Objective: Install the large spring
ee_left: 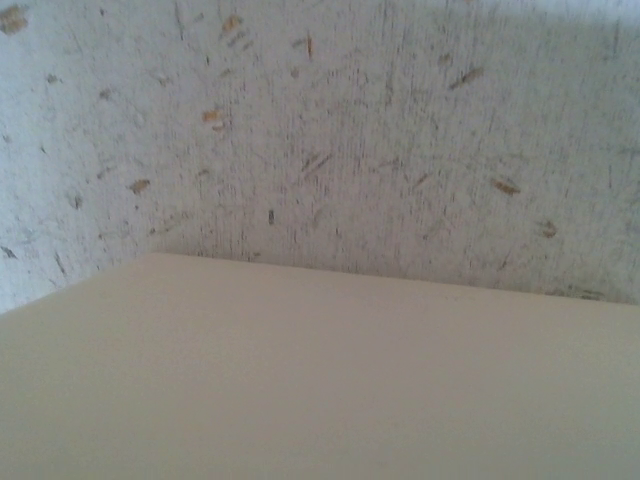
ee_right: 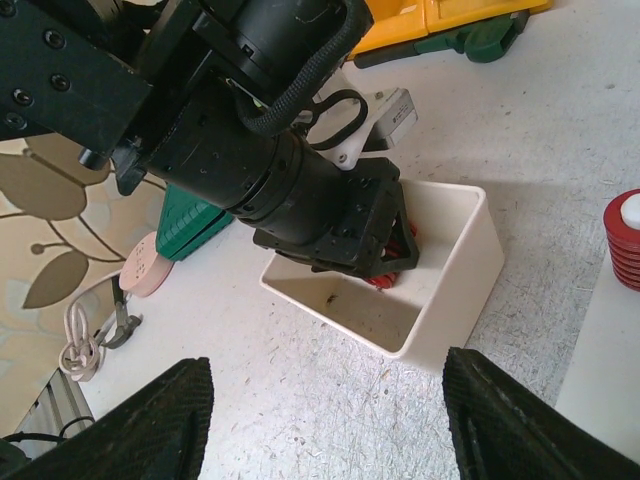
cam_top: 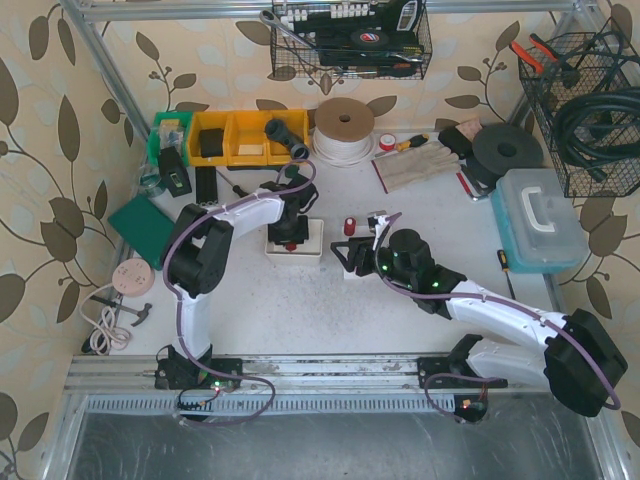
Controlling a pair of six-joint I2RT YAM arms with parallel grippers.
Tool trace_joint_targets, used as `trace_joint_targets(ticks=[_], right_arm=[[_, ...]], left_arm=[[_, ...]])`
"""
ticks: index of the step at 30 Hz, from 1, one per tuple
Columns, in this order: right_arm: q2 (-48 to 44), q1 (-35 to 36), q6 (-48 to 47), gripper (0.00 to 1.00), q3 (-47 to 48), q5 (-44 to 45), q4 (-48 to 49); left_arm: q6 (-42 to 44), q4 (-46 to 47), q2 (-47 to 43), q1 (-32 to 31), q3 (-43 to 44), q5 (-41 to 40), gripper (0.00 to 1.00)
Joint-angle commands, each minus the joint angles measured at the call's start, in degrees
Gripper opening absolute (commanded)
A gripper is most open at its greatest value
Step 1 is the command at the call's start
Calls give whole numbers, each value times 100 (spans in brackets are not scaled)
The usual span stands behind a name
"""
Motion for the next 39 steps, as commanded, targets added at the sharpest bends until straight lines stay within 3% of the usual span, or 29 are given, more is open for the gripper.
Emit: trace_joint_targets(ticks=[1, 39], right_arm=[[-27, -27, 7, 63, -68, -80, 144], [-23, -34, 59, 61, -54, -46, 127]], left_arm=[[-206, -406, -57, -69, 233, 210, 3], [-493, -629, -562, -281, 225, 249, 0]])
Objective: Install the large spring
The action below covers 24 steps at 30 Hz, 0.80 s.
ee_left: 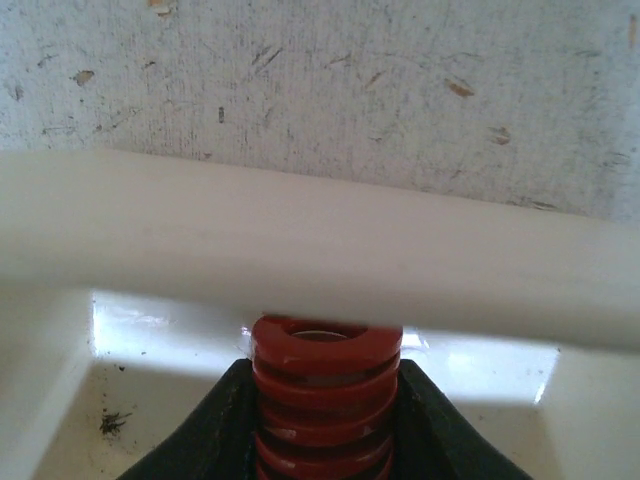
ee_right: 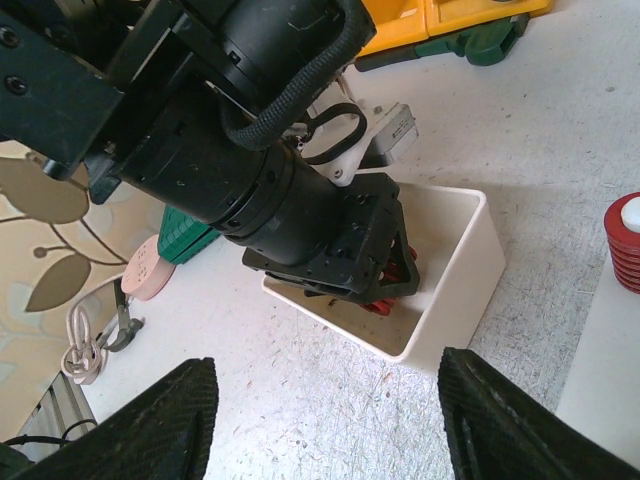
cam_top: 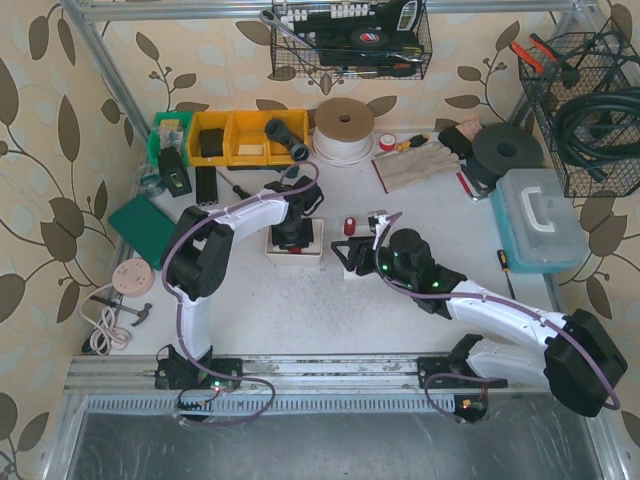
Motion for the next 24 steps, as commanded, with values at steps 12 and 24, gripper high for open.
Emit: trace_joint_targets(ticks=[12, 24], right_arm=[[-77, -26, 27, 60, -70, -40, 31], [-194, -27, -3, 60, -83, -106, -14]], left_arm=[[-159, -336, -720, -79, 29, -36, 0], [-340, -544, -995, -91, -50, -81, 0]])
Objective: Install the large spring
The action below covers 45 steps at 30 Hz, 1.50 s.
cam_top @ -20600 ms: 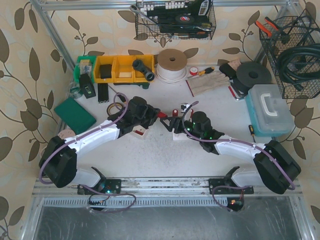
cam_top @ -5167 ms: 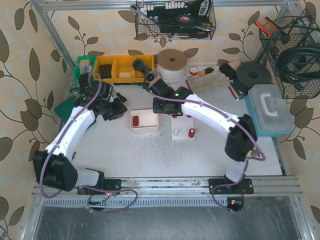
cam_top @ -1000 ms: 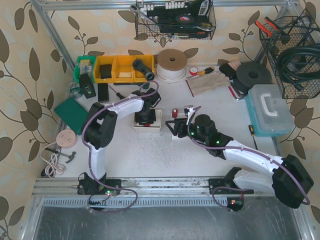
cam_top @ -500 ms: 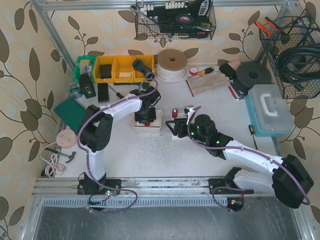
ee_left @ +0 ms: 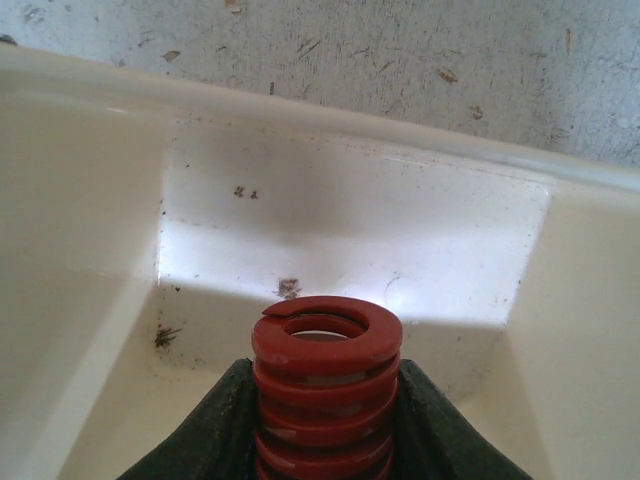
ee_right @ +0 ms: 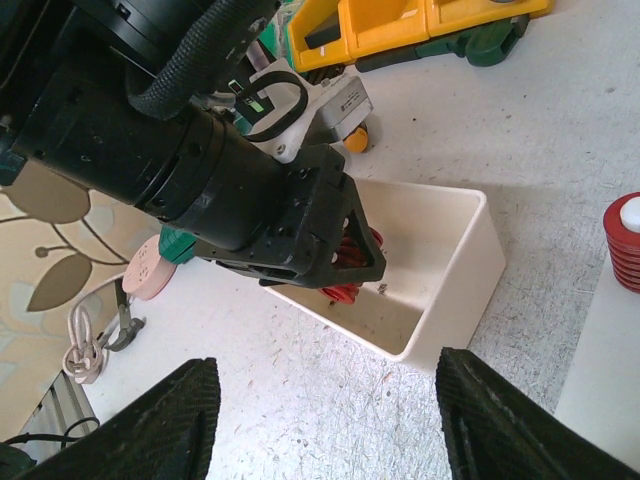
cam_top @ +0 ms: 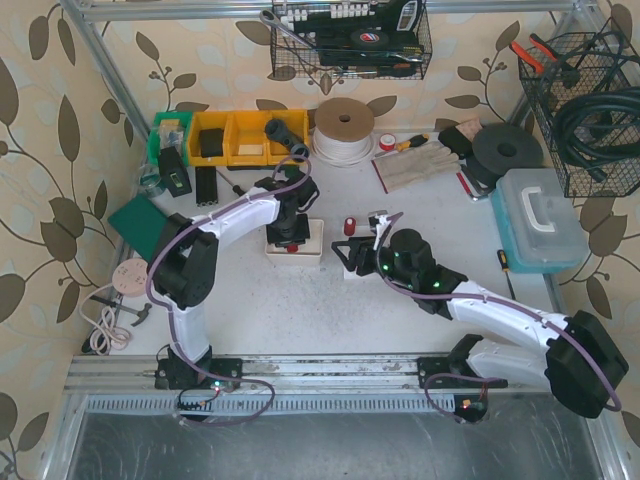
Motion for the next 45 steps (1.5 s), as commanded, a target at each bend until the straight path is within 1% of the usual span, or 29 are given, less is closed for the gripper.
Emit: trace_joint_targets(ticks=[1, 6, 16, 35, 39, 40, 45], right_arm=[[-203, -30, -12, 60, -92, -94, -5], [-329, -25, -33, 60, -120, -85, -65], [-355, -26, -34, 60, -128, -92, -71], [-189, -27, 10, 59, -80, -13, -114], [-214, -25, 36, 59, -111, 55, -119], [-192, -27, 35, 59, -99, 52, -118], [-89, -17, 27, 59, -39, -3, -143]], left_arm=[[-149, -259, -433, -91, 38, -102, 0], [-181, -434, -486, -128, 164, -220, 0], [-199, -536, -625, -192, 152, -317, 0], [-199, -352, -842, -192, 166, -159, 0], [-199, -227, -927, -192, 11, -72, 0], [-364, -149, -972, -192, -69, -42, 0], [-472, 15, -1079, -194, -176, 2, 0]])
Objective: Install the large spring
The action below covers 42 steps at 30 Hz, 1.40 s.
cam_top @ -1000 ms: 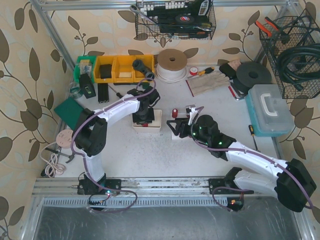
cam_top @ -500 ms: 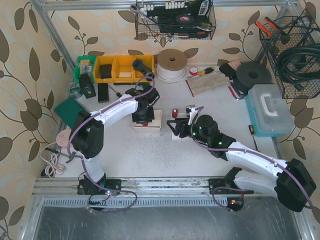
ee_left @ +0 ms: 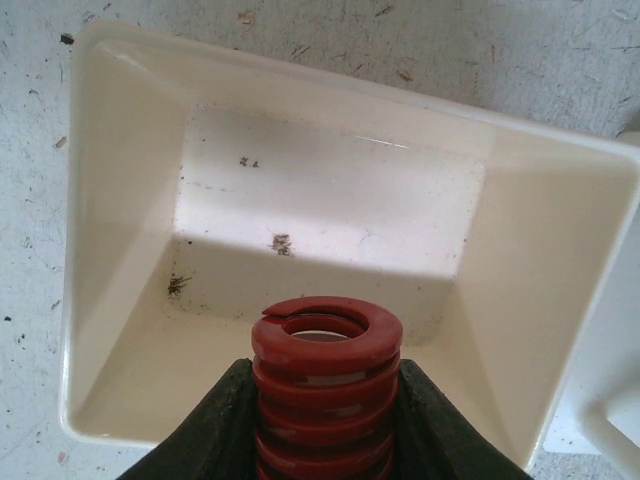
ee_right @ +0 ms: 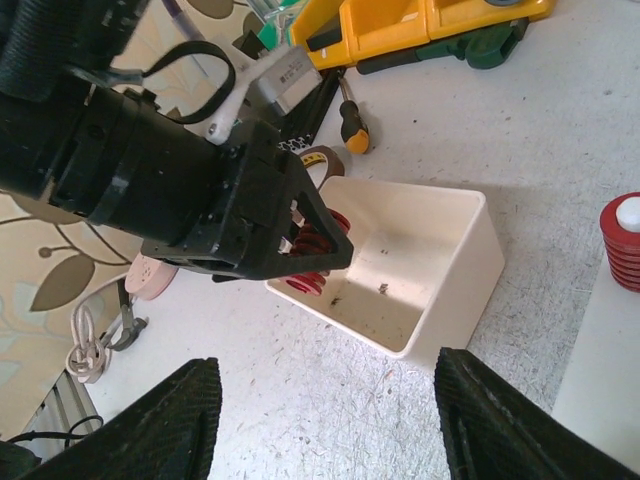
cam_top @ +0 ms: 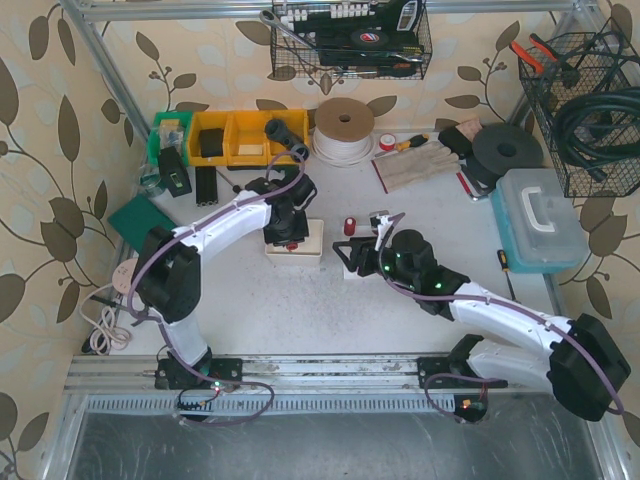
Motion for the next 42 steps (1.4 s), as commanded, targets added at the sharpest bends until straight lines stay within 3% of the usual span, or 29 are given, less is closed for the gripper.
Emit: trace_joint_targets(ticks=[1, 8, 16, 25, 36, 42], right_arm=[[88, -20, 27, 59, -27, -6, -32], [137, -16, 19, 59, 84, -84, -54], [123, -27, 577, 59, 130, -324, 303], [724, -123, 895, 59, 277, -567, 574], [1941, -65, 2260, 59, 338, -728, 2790], [2032, 240, 1897, 62, 790, -239, 2278]], left_arm=[[-216, 173, -387, -44, -34, 113, 0], [-1053, 415, -956, -49, -146, -21, 0], [-2799, 2147, -2218, -40, -1337, -23, 0], [-2536, 1973, -1317, 34, -779, 156, 0], [-3965, 3485, -1877, 290, -1792, 652, 0], [-4560, 3551, -2434, 290, -2016, 711, 0]])
